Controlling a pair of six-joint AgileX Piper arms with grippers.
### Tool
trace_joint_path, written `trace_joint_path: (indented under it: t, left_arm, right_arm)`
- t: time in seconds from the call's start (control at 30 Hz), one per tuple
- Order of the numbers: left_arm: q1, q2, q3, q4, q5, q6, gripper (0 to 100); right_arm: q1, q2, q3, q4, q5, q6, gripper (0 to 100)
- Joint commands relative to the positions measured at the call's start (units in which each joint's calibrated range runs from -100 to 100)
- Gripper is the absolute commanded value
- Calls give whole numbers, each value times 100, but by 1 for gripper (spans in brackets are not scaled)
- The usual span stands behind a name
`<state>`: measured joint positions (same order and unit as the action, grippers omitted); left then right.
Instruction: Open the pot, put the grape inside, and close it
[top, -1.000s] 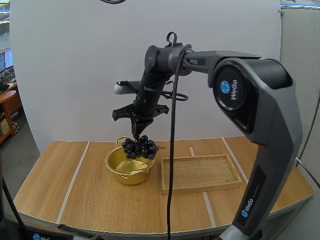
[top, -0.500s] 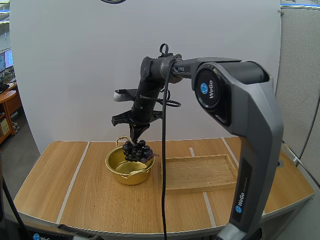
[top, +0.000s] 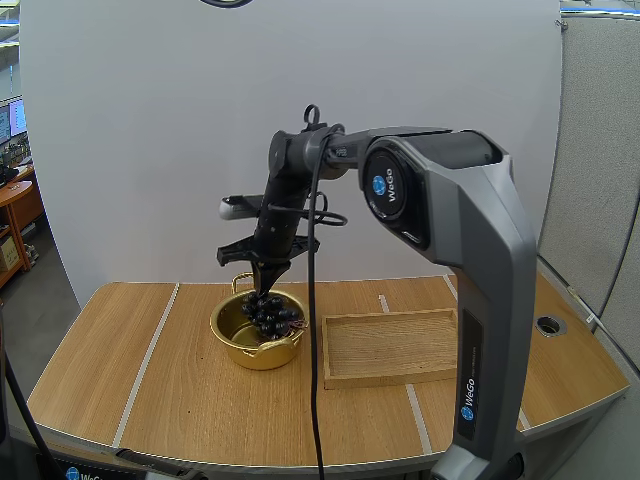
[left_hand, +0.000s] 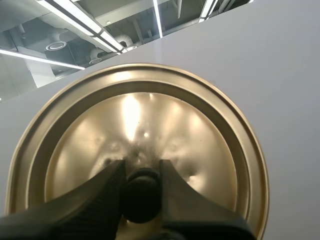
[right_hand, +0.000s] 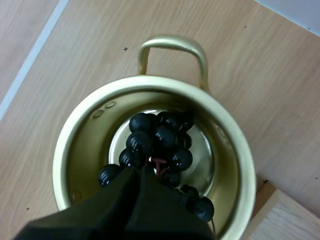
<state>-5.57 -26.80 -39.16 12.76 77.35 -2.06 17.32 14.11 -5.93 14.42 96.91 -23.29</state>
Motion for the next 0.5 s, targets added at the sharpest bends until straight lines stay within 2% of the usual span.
trace_joint_path:
  t: [0.0,0.47]
  left_arm:
    - [-26,-21,-29,44,-240,-48,0]
    - [-26,-21,-29,44,-240,-48,0]
  right_arm:
    - [67,129,-67,28,14,-57,0]
    - [67,209,-67,-142,-66,-57,0]
